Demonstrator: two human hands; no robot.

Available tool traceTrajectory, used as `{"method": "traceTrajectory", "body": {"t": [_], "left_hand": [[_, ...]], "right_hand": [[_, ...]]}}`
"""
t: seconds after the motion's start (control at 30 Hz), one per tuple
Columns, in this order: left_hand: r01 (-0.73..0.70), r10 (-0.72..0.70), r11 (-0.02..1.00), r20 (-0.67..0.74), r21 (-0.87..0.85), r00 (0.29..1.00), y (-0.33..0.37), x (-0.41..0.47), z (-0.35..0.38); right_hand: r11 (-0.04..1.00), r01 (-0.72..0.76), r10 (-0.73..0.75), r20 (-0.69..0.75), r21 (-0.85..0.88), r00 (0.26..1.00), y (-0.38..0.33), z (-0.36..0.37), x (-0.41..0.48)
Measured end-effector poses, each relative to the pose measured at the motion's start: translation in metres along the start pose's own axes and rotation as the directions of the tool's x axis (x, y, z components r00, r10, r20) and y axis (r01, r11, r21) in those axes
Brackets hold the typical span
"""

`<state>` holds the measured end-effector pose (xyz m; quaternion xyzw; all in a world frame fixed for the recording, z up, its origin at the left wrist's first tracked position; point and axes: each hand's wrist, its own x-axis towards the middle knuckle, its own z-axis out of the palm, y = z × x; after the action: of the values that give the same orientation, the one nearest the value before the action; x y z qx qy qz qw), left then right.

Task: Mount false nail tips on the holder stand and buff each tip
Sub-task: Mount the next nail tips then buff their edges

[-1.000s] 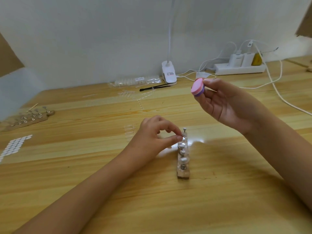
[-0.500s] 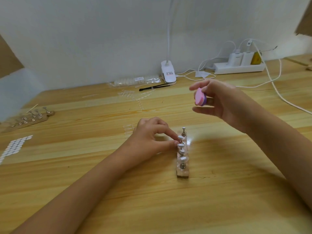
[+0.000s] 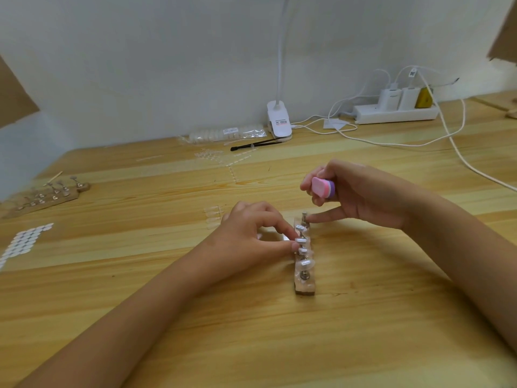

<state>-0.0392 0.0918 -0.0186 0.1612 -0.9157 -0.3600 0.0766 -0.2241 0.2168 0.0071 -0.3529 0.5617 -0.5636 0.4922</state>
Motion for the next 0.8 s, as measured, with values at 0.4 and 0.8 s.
{"method": "traceTrajectory", "body": {"t": [0.4, 0.8], "left_hand": [[-0.069, 0.069, 0.996, 0.008, 0.051, 0.998, -0.002, 0.000, 0.001], [0.001, -0.041, 0.955, -0.126, -0.296, 0.991, -0.004, 0.000, -0.005]], "right_hand": [[1.000, -0.027, 0.027, 0.031, 0.013, 0.999, 0.002, 0.001, 0.002], [1.000, -0.028, 0.029, 0.066, -0.013, 0.997, 0.005, -0.002, 0.003]]}}
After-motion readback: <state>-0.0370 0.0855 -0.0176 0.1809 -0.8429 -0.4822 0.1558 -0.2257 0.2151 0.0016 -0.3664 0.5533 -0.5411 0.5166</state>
